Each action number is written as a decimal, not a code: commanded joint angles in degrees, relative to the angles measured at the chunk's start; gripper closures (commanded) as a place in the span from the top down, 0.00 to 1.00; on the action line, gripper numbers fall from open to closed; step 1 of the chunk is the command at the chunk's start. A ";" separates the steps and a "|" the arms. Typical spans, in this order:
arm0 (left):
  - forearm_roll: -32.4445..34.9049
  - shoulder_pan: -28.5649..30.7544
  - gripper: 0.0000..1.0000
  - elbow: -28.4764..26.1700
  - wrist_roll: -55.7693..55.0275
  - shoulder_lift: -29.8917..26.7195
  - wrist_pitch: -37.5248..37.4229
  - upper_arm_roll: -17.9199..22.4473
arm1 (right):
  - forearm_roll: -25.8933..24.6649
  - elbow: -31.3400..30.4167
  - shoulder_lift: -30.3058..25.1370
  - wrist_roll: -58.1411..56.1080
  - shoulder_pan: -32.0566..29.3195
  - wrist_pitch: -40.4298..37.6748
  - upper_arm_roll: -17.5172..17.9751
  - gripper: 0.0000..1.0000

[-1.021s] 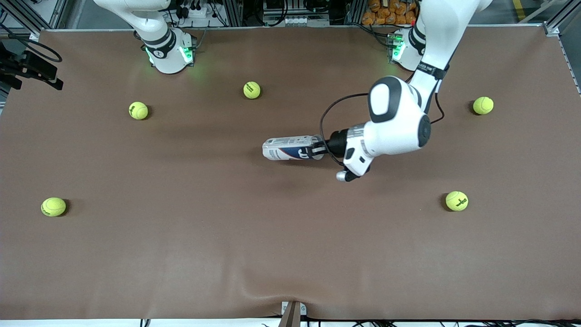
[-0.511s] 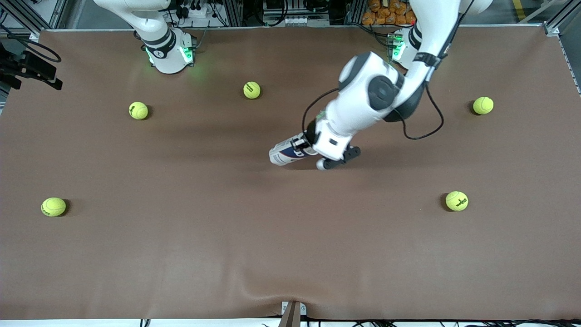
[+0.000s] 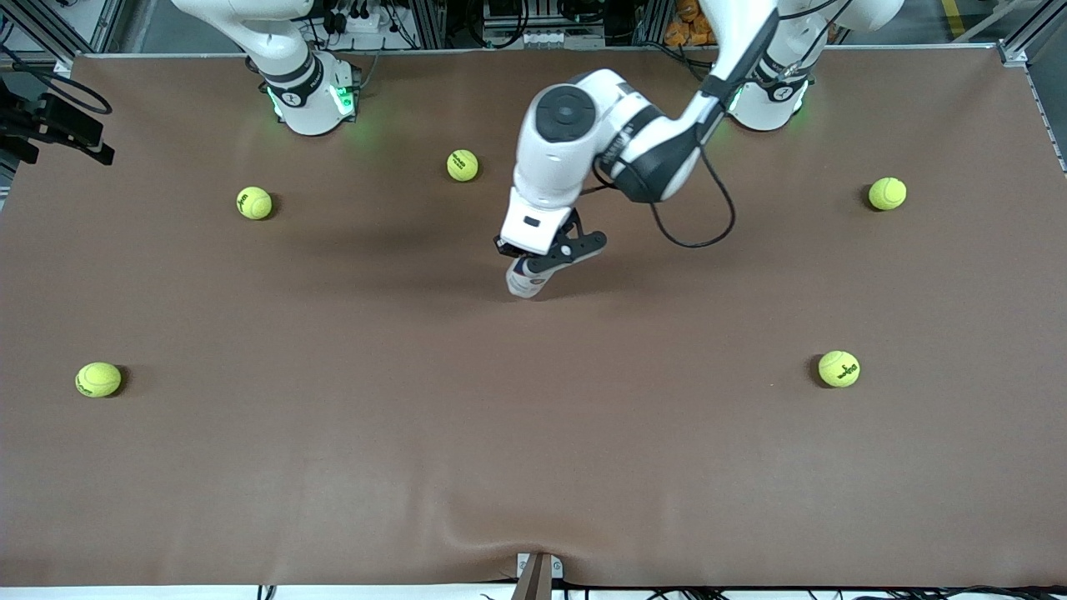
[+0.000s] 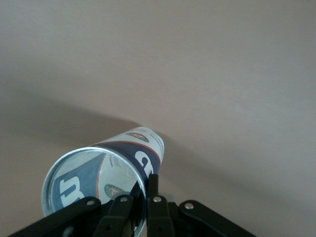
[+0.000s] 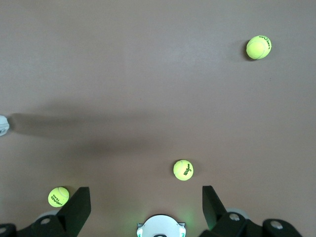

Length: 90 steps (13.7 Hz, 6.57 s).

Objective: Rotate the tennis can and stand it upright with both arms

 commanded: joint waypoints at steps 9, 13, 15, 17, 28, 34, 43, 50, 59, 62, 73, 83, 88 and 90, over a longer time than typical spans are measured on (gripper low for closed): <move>10.48 -4.76 0.00 6.56 -10.34 5.74 -5.58 1.05 | -0.61 -0.85 -1.52 0.26 -0.43 -0.10 0.19 1.00; 10.74 -4.76 0.00 6.47 -11.39 5.74 -5.41 1.05 | -0.61 -0.76 -1.52 0.26 -0.34 -0.19 0.28 1.00; 10.83 -4.76 0.00 6.39 -12.35 6.26 -3.65 1.05 | -0.61 -0.76 -1.52 0.26 -0.34 -0.45 0.28 1.00; 10.83 -4.76 0.01 6.39 -12.45 6.70 -3.39 1.05 | -0.61 -0.76 -1.52 0.26 -0.34 -0.45 0.28 1.00; 10.57 -4.67 0.40 6.39 -12.36 6.27 -2.86 0.96 | -0.61 -0.68 -1.44 0.17 -0.34 -0.36 0.28 1.00; 9.61 -3.97 0.60 6.47 -11.75 4.16 -3.56 0.61 | -0.61 -0.68 -1.44 0.17 -0.43 0.08 0.19 1.00; 3.89 2.26 1.00 6.47 0.89 -2.43 -10.05 0.69 | -0.61 -0.68 -1.35 0.17 -0.43 0.34 0.19 1.00; 3.10 12.71 1.00 6.47 17.86 -7.44 -12.61 0.69 | -0.61 -0.59 -1.17 0.17 -0.34 0.78 0.19 1.00; 0.99 28.95 1.00 6.21 32.28 -7.62 -12.52 -0.96 | -0.52 -0.59 -0.91 0.17 -0.26 1.48 0.28 1.00; 0.90 35.05 1.00 5.60 40.35 -9.19 -12.96 -3.97 | -0.52 -0.68 -0.91 0.17 -0.08 1.40 0.28 1.00; 0.90 41.47 1.00 4.81 51.45 -23.16 -29.64 -4.67 | -0.25 -0.50 -0.82 0.17 -0.08 2.10 0.28 1.00; -3.04 40.59 1.00 -6.45 66.02 -31.79 -22.81 5.42 | 0.54 0.91 -0.91 0.09 0.18 3.50 0.54 1.00; -2.18 40.68 1.00 -6.36 69.90 -32.58 -23.07 7.81 | 0.89 0.91 -1.17 0.09 0.18 2.63 0.63 1.00; -1.30 40.68 1.00 -6.71 70.43 -33.37 -24.56 8.16 | 0.89 0.91 -1.26 0.09 0.18 2.45 0.63 1.00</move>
